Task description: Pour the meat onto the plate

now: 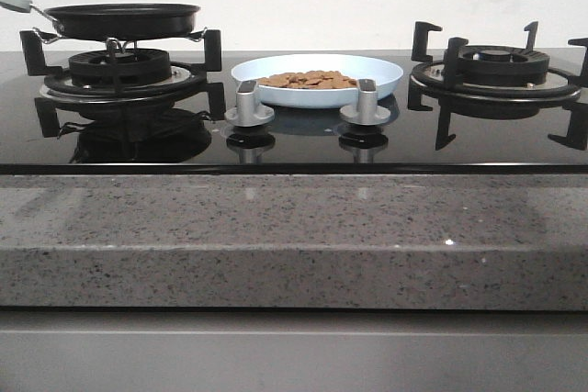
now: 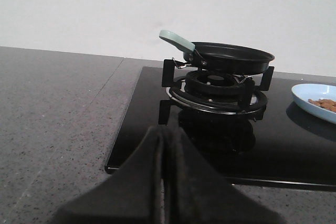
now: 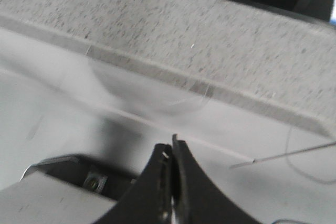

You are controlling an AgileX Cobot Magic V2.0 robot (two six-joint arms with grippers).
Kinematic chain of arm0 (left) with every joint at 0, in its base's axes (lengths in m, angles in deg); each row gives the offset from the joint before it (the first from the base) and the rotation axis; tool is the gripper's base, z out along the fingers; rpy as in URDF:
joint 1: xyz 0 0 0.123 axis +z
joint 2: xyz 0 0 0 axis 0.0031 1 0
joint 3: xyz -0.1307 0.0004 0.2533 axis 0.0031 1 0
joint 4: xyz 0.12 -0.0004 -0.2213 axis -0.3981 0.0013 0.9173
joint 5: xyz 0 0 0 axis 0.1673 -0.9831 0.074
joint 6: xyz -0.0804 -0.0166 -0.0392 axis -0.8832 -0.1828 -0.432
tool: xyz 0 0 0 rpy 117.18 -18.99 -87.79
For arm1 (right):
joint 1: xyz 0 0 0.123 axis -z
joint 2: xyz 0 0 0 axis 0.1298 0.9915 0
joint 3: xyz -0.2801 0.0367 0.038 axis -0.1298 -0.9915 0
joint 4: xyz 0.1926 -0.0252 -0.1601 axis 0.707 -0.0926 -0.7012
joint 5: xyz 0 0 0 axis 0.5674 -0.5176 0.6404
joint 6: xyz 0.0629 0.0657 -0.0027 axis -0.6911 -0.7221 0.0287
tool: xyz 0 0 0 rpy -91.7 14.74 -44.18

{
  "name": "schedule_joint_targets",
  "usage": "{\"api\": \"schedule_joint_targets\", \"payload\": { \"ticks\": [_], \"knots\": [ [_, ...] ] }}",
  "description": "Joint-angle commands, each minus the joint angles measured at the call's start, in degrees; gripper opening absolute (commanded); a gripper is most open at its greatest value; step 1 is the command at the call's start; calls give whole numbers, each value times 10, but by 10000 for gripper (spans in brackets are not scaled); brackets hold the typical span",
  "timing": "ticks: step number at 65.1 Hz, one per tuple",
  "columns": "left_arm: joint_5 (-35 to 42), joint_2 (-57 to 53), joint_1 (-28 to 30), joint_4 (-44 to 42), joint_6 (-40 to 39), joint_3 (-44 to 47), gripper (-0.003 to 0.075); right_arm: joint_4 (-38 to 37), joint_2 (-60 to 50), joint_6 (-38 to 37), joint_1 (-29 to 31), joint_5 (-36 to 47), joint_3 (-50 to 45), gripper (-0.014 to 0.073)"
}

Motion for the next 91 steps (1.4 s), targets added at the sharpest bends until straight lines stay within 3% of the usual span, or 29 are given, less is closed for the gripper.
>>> {"api": "schedule_joint_targets", "payload": {
  "ticks": [1, 18, 30, 47, 83, 91],
  "knots": [
    [47, -11, -1, 2, -6, 3, -20, -19, -16, 7, 12, 104, -10, -69],
    [47, -11, -1, 3, -6, 3, -20, -2, -126, 7, 109, 444, -194, -69],
    [47, -11, -1, 3, -6, 3, -20, 38, -187, 7, 153, 560, -297, -69],
    [47, -11, -1, 3, -6, 3, -20, 36, -241, 7, 143, 679, -389, -69],
    [47, -10, -1, 3, -6, 3, -20, 19, -240, 11, 135, 677, -387, -69],
    [47, -10, -1, 3, -6, 3, -20, -26, -240, -2, 135, 672, -387, -69]
  ]
}}
